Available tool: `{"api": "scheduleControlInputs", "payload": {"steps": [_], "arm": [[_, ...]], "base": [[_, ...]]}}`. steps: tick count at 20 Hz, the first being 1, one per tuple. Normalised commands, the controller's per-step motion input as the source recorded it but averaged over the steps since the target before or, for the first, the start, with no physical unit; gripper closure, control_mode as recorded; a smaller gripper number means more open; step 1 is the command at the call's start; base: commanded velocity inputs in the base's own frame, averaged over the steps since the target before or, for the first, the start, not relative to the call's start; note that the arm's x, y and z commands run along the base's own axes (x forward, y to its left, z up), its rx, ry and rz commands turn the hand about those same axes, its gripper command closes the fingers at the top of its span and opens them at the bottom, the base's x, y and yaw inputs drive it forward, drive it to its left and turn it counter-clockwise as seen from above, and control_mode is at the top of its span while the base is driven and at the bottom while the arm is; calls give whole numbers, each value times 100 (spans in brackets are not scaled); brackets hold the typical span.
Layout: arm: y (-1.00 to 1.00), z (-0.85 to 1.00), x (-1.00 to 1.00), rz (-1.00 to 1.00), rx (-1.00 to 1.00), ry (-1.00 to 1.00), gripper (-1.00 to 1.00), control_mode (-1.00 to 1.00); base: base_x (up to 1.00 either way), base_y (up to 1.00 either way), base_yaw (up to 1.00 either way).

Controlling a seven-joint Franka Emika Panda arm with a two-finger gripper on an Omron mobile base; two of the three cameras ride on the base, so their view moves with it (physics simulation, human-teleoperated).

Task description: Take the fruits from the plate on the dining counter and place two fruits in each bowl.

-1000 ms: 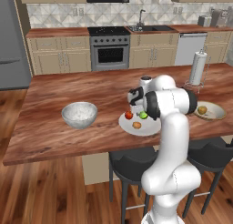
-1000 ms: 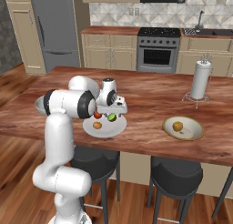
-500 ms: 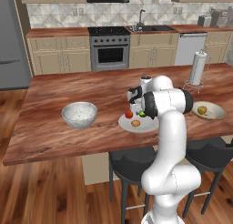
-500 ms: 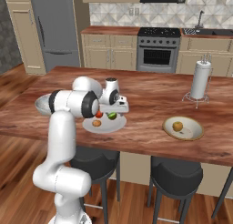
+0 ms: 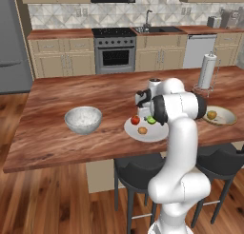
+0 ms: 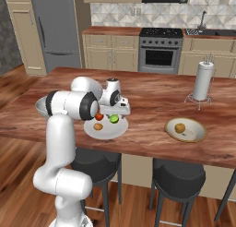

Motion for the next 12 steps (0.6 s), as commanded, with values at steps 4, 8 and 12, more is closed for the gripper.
{"api": "scheduleControlInputs", "payload": {"steps": [4,8,12], "arm": [[0,0,-36,0,0,-6,-100,-100],[0,0,0,0,0,-5,-100,-100],[0,0,37,0,0,-3,-100,-100]], "base": [[0,0,0],[0,0,0],[0,0,0]]}}
